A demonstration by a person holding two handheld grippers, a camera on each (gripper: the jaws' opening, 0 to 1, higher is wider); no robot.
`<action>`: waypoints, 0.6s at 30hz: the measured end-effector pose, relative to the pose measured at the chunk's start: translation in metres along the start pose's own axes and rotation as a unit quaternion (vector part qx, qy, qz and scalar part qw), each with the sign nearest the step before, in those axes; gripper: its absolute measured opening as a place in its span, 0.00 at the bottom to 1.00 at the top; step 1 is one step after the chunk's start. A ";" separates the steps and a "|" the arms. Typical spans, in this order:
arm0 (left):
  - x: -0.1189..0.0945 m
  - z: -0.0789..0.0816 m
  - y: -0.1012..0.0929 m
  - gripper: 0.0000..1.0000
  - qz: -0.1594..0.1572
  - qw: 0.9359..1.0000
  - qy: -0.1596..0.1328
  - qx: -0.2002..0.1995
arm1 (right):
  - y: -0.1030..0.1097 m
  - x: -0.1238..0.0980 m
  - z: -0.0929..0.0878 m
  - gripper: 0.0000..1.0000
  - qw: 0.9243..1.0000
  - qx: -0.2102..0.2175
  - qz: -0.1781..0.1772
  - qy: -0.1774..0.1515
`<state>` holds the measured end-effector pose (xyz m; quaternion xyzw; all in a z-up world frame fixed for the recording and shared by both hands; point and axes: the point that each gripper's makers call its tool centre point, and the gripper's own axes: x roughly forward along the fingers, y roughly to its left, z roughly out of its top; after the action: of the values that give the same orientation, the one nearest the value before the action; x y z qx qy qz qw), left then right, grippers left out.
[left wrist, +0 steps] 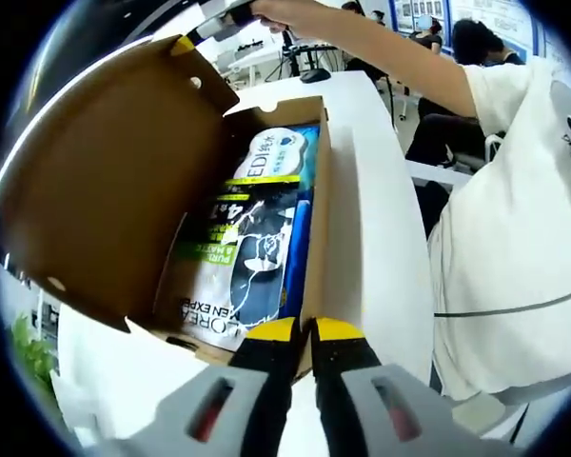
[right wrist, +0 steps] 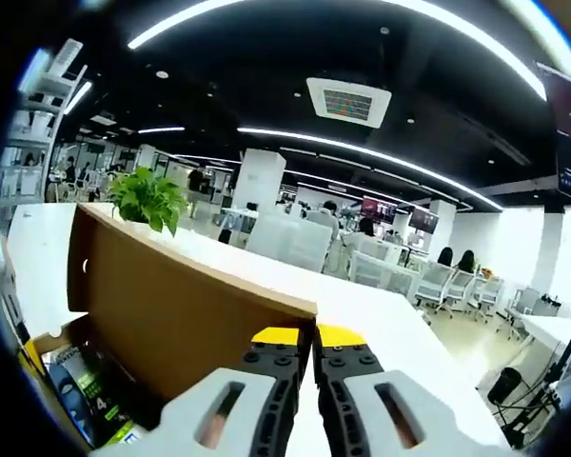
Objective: Operate the shoe box by opening the lid, removing the specified soft item, and placing it in the target area until the item is outside and the box remains undamaged.
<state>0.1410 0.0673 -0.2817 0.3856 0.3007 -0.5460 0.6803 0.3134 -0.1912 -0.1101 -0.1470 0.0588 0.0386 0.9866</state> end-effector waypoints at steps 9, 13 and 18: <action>0.000 0.000 0.000 0.05 0.002 1.000 0.000 0.004 | -0.001 0.011 -0.002 0.02 1.000 -0.005 0.014 0.019; 0.000 0.000 0.000 0.05 0.002 1.000 0.001 0.003 | -0.002 0.018 -0.003 0.02 0.999 0.021 0.029 0.024; 0.000 0.000 0.000 0.06 0.004 1.000 0.001 0.002 | -0.003 0.024 -0.007 0.01 0.993 0.106 0.047 0.012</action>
<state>0.1408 0.0674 -0.2823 0.3889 0.2986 -0.5433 0.6815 0.3367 -0.1943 -0.1190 -0.0394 0.0808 0.0764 0.9930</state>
